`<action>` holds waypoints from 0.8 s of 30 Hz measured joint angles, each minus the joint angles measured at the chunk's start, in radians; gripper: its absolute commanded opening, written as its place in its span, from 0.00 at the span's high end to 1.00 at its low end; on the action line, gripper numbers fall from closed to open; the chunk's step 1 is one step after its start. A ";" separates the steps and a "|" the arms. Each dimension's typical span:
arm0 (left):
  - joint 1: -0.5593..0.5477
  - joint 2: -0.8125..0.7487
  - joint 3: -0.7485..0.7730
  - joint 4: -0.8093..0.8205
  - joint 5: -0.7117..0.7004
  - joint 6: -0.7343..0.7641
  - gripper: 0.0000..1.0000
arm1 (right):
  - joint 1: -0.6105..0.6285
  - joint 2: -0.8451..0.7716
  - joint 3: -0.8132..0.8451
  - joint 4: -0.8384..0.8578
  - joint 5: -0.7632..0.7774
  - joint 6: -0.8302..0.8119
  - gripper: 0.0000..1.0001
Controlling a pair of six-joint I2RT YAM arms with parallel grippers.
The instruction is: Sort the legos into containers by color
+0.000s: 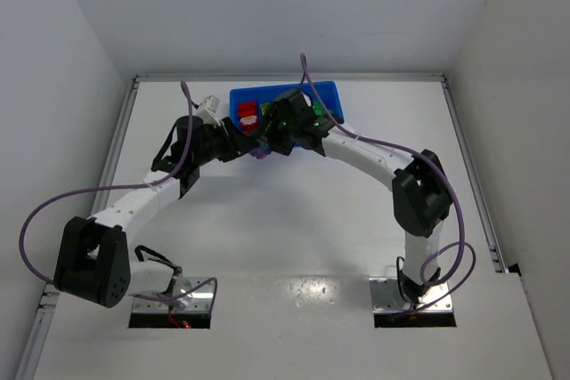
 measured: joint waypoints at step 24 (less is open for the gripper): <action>-0.011 -0.192 -0.076 -0.079 0.041 0.097 1.00 | -0.166 0.072 0.076 0.116 0.222 -0.317 1.00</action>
